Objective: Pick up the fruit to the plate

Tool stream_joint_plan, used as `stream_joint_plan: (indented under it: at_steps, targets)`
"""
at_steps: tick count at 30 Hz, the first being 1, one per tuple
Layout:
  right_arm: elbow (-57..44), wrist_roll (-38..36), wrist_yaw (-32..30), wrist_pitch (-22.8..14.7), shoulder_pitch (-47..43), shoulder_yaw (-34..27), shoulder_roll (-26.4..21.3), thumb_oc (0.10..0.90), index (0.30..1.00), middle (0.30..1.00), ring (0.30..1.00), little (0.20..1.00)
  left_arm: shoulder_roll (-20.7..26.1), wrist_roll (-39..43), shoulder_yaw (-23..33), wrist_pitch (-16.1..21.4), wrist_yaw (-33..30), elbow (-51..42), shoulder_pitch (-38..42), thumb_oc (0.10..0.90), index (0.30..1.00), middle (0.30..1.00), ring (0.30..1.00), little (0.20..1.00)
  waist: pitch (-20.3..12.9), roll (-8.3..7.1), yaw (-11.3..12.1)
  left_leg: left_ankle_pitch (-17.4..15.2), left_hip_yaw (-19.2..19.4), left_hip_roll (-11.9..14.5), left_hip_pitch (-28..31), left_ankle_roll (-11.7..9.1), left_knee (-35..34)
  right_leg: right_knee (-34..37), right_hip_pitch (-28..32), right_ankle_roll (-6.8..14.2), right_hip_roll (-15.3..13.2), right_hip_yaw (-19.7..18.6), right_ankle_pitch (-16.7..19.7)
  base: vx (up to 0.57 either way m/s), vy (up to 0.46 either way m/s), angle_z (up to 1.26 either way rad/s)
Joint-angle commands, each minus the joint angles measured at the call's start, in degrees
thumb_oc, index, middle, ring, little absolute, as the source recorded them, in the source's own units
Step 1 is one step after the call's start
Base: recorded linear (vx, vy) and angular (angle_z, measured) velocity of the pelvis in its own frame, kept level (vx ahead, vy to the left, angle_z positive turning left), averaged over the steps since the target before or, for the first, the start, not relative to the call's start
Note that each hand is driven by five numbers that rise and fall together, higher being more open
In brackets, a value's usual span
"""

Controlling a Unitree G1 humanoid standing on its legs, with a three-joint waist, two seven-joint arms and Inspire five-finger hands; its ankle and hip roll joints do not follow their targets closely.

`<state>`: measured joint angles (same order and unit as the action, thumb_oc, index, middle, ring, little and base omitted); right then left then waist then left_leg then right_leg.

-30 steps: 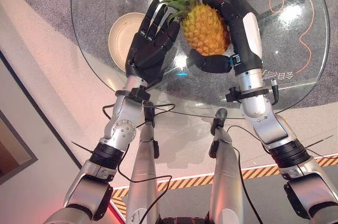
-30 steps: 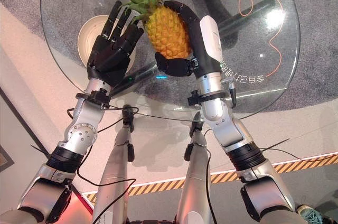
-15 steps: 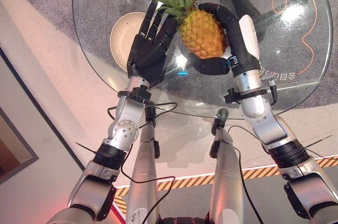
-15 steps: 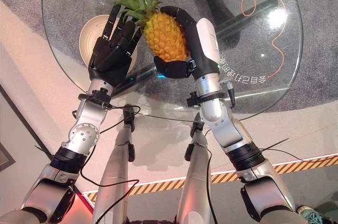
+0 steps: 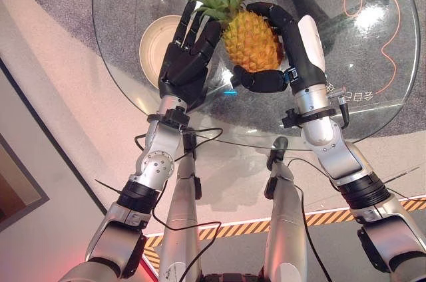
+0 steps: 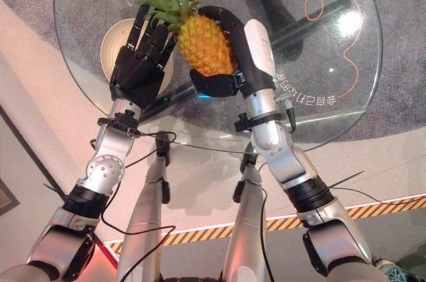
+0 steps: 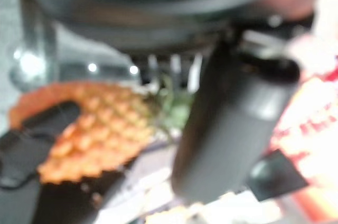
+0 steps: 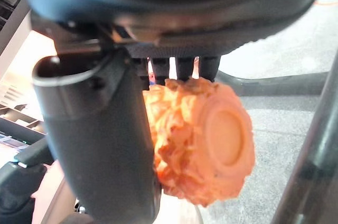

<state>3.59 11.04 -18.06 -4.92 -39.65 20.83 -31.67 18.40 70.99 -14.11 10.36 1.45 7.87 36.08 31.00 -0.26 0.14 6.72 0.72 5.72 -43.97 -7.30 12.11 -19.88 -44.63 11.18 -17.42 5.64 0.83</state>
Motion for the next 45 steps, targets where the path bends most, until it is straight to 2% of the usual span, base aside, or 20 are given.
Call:
stream_joint_plan:
  at_steps: [1, 26, 36, 39, 40, 41, 42, 45]
  targets:
    - [-13.4, 0.2, 2.2, -6.4, -7.0, 3.7, -0.3, 0.100, 0.300, 0.300, 0.300, 0.200, -1.6, -0.4, -0.9, 2.0, 2.3, -10.9, 4.9, 0.800, 0.900, 0.900, 0.900, 0.900, -1.2, 0.26, 0.3, -5.1, 0.2, -1.1, 0.5, 2.7, 5.5, 5.1, 1.6, -2.0, 1.1, 2.2, 5.2, 0.00, 0.000, 0.00]
    - [-15.1, 3.3, 1.9, -6.3, -9.1, 5.3, -1.7, 0.100, 0.300, 0.300, 0.300, 0.200, -2.1, -0.7, -0.5, 2.8, -9.2, -11.2, 3.9, 0.800, 0.900, 0.900, 0.900, 0.900, -1.2, 0.37, 0.8, -4.5, -0.1, -1.2, 0.4, 2.6, 5.2, 5.5, 1.9, -1.9, 1.1, 2.7, 5.3, 0.00, 0.000, 0.00]
    - [-15.4, 3.6, 3.0, -6.3, -9.7, 6.1, -1.8, 0.100, 0.300, 0.300, 0.300, 0.200, -2.3, -1.0, -0.7, 2.4, -9.4, -11.9, 4.0, 0.800, 0.900, 0.900, 0.900, 0.900, -1.2, 0.43, 0.9, -4.3, 0.0, -1.2, 0.3, 2.5, 5.3, 5.5, 2.0, -1.9, 1.1, 2.8, 5.4, 0.00, 0.000, 0.00]
    - [-15.4, 3.5, 2.9, -6.3, -9.7, 6.1, -1.9, 0.100, 0.300, 0.300, 0.300, 0.200, -2.2, -1.1, -0.7, 2.9, -7.5, -11.8, 3.9, 0.800, 0.900, 0.900, 0.900, 0.900, -1.2, 0.46, 0.9, -4.3, 0.0, -1.2, 0.2, 2.6, 5.3, 5.5, 2.0, -1.9, 1.1, 2.8, 5.4, 0.00, 0.000, 0.00]
    - [-15.2, 3.5, 2.7, -6.6, -9.5, 6.0, -1.9, 0.100, 0.300, 0.300, 0.300, 0.200, -2.2, -0.7, -0.8, 3.6, -5.5, -12.0, 3.8, 0.715, 0.827, 0.827, 0.827, 0.815, -1.2, 0.46, 0.9, -4.3, 0.1, -1.2, 0.2, 2.5, 5.3, 5.5, 1.9, -1.9, 1.1, 2.7, 5.4, 0.00, 0.000, 0.00]
    - [-15.2, 3.5, 2.6, -6.8, -9.4, 6.0, -2.0, 0.100, 0.300, 0.300, 0.300, 0.200, -2.2, -0.7, -0.8, 4.2, -4.7, -12.2, 3.9, 0.339, 0.505, 0.505, 0.505, 0.439, -1.2, 0.44, 0.9, -4.3, 0.1, -1.1, 0.3, 2.5, 5.2, 5.5, 2.0, -1.9, 1.1, 2.7, 5.4, 0.00, 0.000, 0.00]
    - [-15.2, 3.5, 2.4, -6.9, -9.3, 6.1, -2.1, 0.100, 0.300, 0.300, 0.300, 0.200, -2.1, -0.6, -0.9, 4.5, -3.9, -12.4, 3.8, 0.100, 0.300, 0.300, 0.300, 0.200, -1.2, 0.43, 0.9, -4.3, 0.0, -1.1, 0.3, 2.5, 5.2, 5.5, 2.0, -1.9, 1.1, 2.7, 5.4, 0.00, 0.000, 0.00]
    - [-15.0, 3.5, 2.1, -6.7, -9.6, 6.3, -1.9, 0.100, 0.300, 0.300, 0.300, 0.200, -2.2, -1.0, -1.2, 5.8, -2.6, -12.2, 4.4, 0.100, 0.300, 0.300, 0.300, 0.200, -1.2, 0.33, 0.8, -4.3, 0.1, -1.1, 0.4, 2.5, 5.2, 5.6, 2.1, -1.9, 1.0, 2.7, 5.5, 0.00, 0.000, 0.00]
